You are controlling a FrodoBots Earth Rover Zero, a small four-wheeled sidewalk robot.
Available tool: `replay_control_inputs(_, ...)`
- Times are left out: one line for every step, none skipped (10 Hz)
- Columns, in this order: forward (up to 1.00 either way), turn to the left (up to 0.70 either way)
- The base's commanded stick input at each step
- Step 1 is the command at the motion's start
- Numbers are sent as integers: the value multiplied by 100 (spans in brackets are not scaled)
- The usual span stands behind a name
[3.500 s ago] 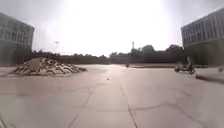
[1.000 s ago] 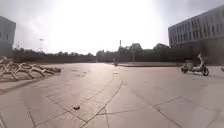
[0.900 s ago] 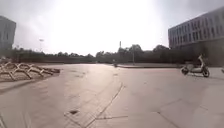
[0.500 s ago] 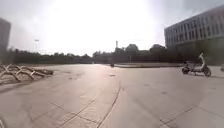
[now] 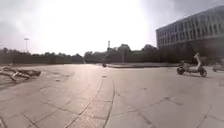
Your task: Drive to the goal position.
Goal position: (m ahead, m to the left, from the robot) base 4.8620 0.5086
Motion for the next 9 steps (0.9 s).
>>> replay_control_inputs(100, 0)
replay_control_inputs(100, -15)
replay_control_inputs(100, -40)
replay_control_inputs(100, -38)
replay_control_inputs(100, -5)
replay_control_inputs(100, 0)
replay_control_inputs(100, -9)
replay_control_inputs(100, -40)
replay_control_inputs(100, -40)
